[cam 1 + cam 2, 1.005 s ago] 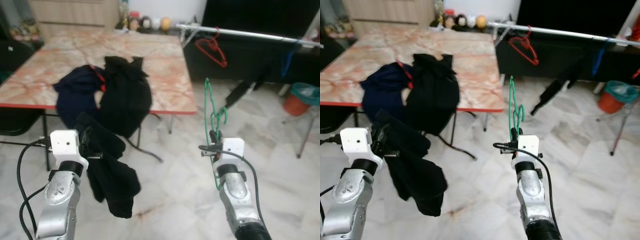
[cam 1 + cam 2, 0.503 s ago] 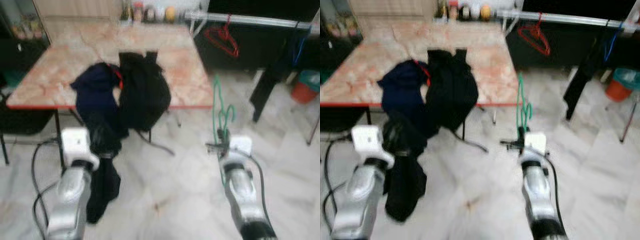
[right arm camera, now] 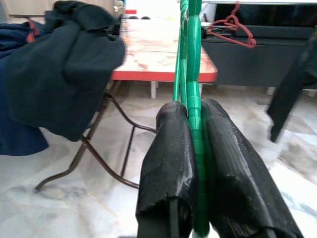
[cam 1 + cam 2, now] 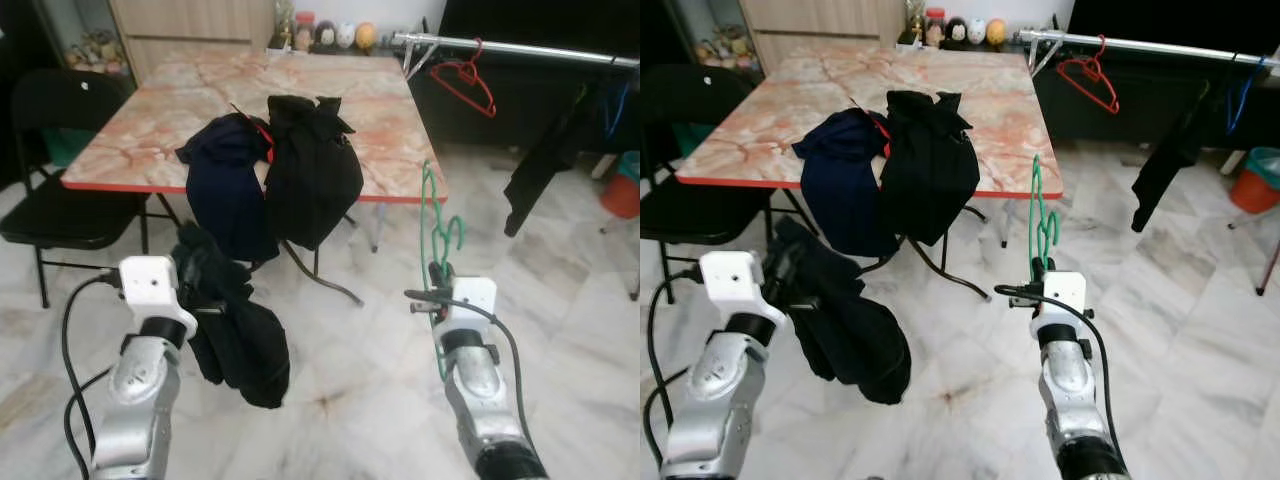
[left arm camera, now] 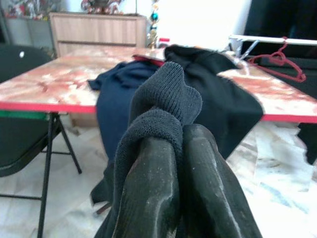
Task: Hang hanger
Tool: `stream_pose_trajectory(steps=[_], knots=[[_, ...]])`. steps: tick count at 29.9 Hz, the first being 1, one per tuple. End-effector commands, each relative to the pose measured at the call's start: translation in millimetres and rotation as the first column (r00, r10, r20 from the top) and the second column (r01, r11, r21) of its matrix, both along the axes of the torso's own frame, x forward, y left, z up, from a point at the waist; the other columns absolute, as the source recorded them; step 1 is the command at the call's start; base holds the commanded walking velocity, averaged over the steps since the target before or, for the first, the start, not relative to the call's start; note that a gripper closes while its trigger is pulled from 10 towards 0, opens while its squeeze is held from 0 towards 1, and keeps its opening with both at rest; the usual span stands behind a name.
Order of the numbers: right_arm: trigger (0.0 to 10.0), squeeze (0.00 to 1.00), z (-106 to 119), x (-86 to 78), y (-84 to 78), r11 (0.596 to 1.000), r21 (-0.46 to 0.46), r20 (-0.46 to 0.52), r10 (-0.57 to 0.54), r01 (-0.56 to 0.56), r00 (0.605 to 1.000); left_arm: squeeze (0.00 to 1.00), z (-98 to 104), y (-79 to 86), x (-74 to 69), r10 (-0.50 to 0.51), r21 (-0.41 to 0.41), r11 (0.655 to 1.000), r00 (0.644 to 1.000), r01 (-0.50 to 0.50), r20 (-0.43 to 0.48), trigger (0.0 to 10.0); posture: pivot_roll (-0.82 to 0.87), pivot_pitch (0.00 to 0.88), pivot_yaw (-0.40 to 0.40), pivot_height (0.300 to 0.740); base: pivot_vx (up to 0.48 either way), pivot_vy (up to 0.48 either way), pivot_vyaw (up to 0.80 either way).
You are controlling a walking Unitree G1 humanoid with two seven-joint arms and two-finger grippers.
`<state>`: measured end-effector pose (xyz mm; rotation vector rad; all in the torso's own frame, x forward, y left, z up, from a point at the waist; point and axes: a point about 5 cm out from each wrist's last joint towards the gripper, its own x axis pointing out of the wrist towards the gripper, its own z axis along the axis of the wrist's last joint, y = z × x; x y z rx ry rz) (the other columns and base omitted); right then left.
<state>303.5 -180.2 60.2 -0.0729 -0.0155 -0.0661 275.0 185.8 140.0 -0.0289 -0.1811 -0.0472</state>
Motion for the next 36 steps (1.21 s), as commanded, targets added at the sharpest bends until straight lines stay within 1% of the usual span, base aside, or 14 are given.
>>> stream_pose_trajectory(steps=[1, 11, 15, 17, 19, 22, 25, 27, 28, 32, 33, 34, 35, 36], knots=[[10.0, 0.00, 0.5, 1.0, -1.5, 1.000, 0.009, 0.006, -0.014, 0.014, 1.000, 0.00, 9.6, -0.8, 1.7, -0.001, 0.012, 1.000, 0.999, 0.000, 0.049, 10.0, 0.11, 0.000, -0.027, 0.740, 0.000, 0.000, 0.00], [10.0, 0.00, -10.1, -3.4, -3.0, 1.000, 0.009, -0.036, -0.024, 0.024, 0.999, 0.00, 10.5, -0.6, 3.5, -0.001, 0.013, 1.000, 0.999, 0.001, 0.053, 10.0, 0.11, 0.000, -0.029, 0.740, 0.000, 0.000, 0.00], [10.0, 0.00, -26.6, -11.4, -5.1, 0.999, 0.000, -0.111, -0.037, 0.037, 0.993, 0.00, 11.9, -1.4, 4.6, -0.003, 0.011, 1.000, 0.998, 0.003, 0.060, 10.0, 0.11, 0.000, -0.031, 0.740, 0.000, 0.000, 0.00], [10.0, 0.00, -33.8, -15.2, -7.1, 0.999, 0.013, -0.148, -0.050, 0.052, 0.988, 0.00, 12.6, -1.4, 4.7, -0.002, 0.009, 1.000, 0.998, 0.001, 0.063, 10.0, 0.12, 0.000, -0.034, 0.740, 0.000, 0.000, 0.00], [10.0, 0.00, -45.8, -21.5, -10.4, 0.997, 0.026, -0.216, -0.070, 0.077, 0.974, 0.00, 12.9, -1.3, 4.8, 0.001, 0.009, 1.000, 0.998, -0.002, 0.065, 10.0, 0.12, 0.000, -0.034, 0.740, 0.000, 0.000, 0.00], [10.0, 0.00, -57.6, -29.2, -12.2, 0.995, 0.038, -0.279, -0.079, 0.093, 0.957, 0.00, 13.1, -1.4, 5.0, 0.003, 0.008, 1.000, 0.998, -0.004, 0.067, 10.0, 0.12, 0.000, -0.040, 0.740, 0.000, 0.000, 0.00], [10.0, 0.00, -74.6, -42.3, -15.4, 0.995, 0.015, -0.378, -0.090, 0.103, 0.921, 0.00, 13.7, -0.9, 5.1, 0.007, 0.005, 1.000, 0.998, -0.007, 0.069, 10.0, 0.11, 0.000, -0.047, 0.740, 0.000, 0.000, 0.00], [10.0, 0.00, -82.0, -48.0, -17.4, 0.992, 0.032, -0.426, -0.099, 0.125, 0.899, 0.00, 13.8, -1.1, 5.4, 0.008, 0.004, 1.000, 0.998, -0.009, 0.069, 10.0, 0.11, 0.000, -0.049, 0.740, 0.000, 0.000, 0.00], [10.0, 0.00, -95.1, -59.6, -19.0, 0.993, 0.000, -0.512, -0.105, 0.122, 0.853, 0.00, 13.8, 0.0, 4.4, 0.016, 0.003, 1.000, 0.997, -0.016, 0.070, 10.0, 0.11, 0.000, -0.051, 0.740, 0.000, 0.000, 0.00], [10.0, 0.00, -114.4, -81.1, -16.2, 0.998, -0.029, -0.625, -0.065, 0.060, 0.778, 0.00, 12.4, 3.2, 1.7, 0.028, 0.002, 1.000, 0.997, -0.028, 0.067, 10.0, 0.10, 0.000, -0.050, 0.740, 0.000, 0.000, 0.00], [10.0, 0.00, -122.7, -92.8, -15.9, 0.999, -0.041, -0.669, -0.053, 0.033, 0.741, 0.00, 11.2, 3.9, 0.8, 0.030, 0.003, 1.000, 0.998, -0.031, 0.063, 10.0, 0.10, 0.000, -0.050, 0.740, 0.000, 0.000, 0.00], [10.0, 0.00, -122.7, -92.8, -15.9, 0.999, -0.041, -0.669, -0.053, 0.033, 0.741, 0.00, 11.2, 3.9, 0.8, 0.030, 0.003, 1.000, 0.998, -0.031, 0.063, 10.0, 0.10, 0.000, -0.050, 0.740, 0.000, 0.000, 0.00], [10.0, 0.00, -129.2, -103.5, -15.9, 0.999, -0.043, -0.698, -0.047, 0.023, 0.715, 0.00, 10.6, 5.1, 0.0, 0.034, 0.004, 0.999, 0.998, -0.034, 0.060, 10.0, 0.10, 0.000, -0.049, 0.740, 0.000, 0.000, 0.00], [10.0, 0.00, -131.6, -107.5, -16.1, 0.999, -0.049, -0.711, -0.046, 0.016, 0.702, 0.00, 10.6, 5.5, -0.2, 0.035, 0.004, 0.999, 0.998, -0.035, 0.060, 10.0, 0.10, 0.000, -0.049, 0.740, 0.000, 0.000, 0.00]])
